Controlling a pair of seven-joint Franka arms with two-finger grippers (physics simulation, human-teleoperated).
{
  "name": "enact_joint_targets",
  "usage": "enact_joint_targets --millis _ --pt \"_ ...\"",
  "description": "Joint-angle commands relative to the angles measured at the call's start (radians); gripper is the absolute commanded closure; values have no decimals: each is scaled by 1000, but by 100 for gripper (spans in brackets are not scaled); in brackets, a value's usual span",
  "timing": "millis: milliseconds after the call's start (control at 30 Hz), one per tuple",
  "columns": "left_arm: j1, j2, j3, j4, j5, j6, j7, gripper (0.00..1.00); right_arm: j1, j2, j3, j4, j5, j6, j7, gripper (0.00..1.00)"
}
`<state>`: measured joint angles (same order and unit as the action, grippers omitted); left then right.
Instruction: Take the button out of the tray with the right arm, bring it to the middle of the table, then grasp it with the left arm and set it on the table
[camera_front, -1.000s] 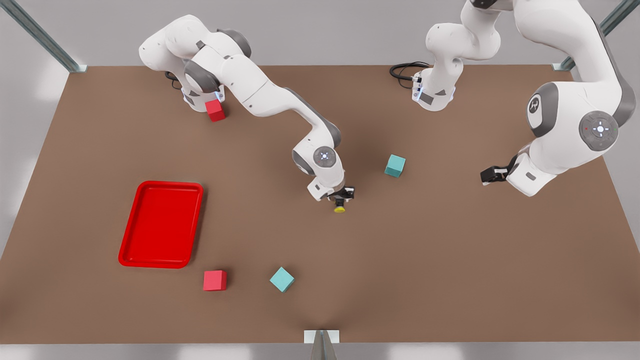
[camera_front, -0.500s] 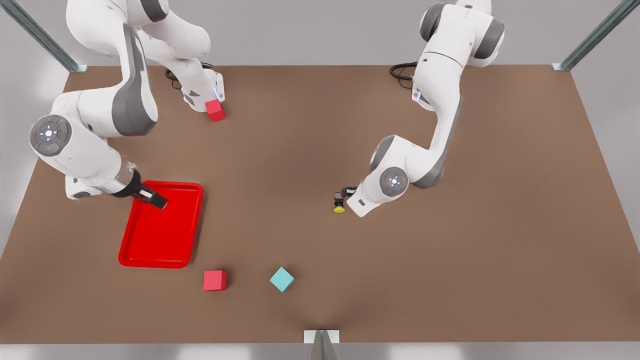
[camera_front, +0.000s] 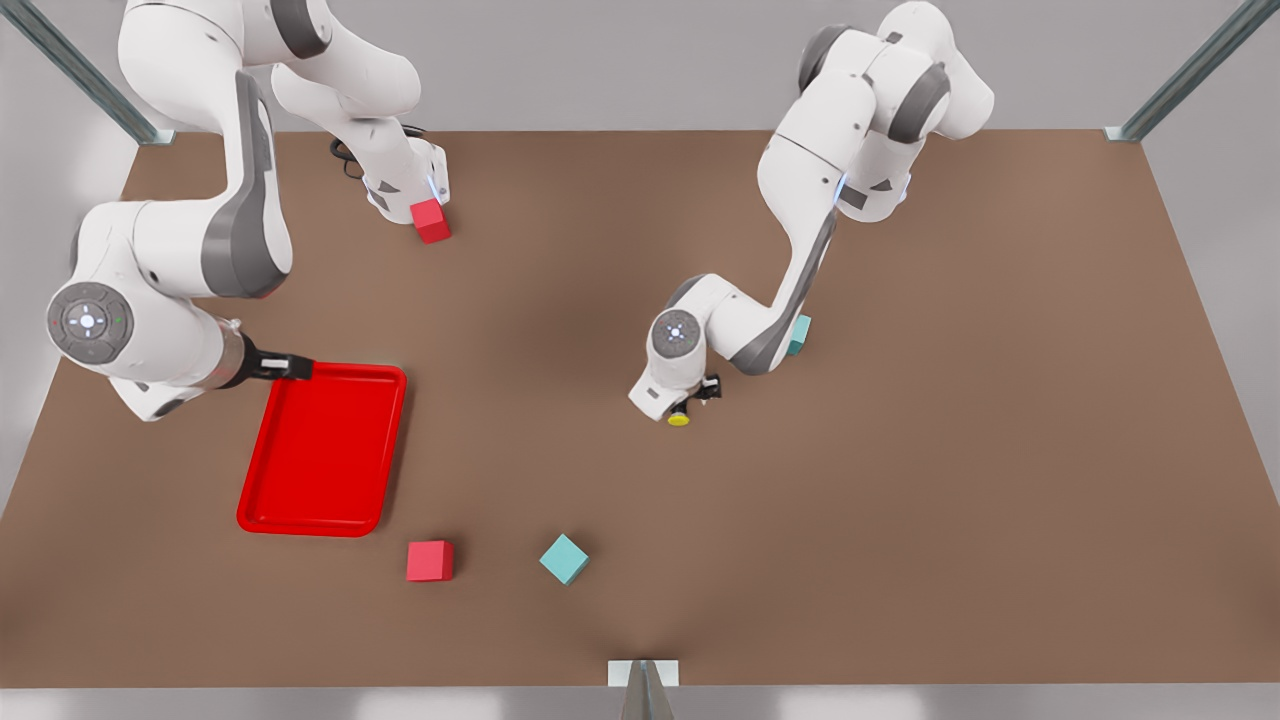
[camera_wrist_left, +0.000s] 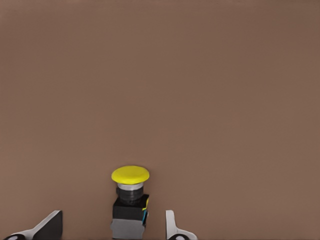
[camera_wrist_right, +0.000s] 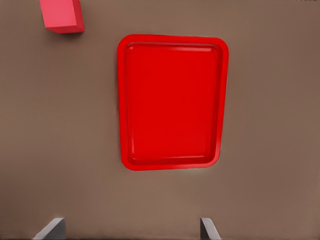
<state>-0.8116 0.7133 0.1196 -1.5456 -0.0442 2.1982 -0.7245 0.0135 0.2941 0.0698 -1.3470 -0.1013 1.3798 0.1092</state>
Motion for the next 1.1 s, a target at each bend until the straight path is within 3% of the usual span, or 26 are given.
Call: enact_joint_targets --millis 0,267,1067 --pt "2 6 0 -2 18 167 -112 0 -17 -12 1 -4 2 -62 -508 0" --pt "2 80 -9 -4 4 232 -99 0 -24 -24 -2 17 29 -59 -459 0" --pt "31 44 -55 -136 1 218 139 0 -49 -23 -2 14 38 -61 -470 0"
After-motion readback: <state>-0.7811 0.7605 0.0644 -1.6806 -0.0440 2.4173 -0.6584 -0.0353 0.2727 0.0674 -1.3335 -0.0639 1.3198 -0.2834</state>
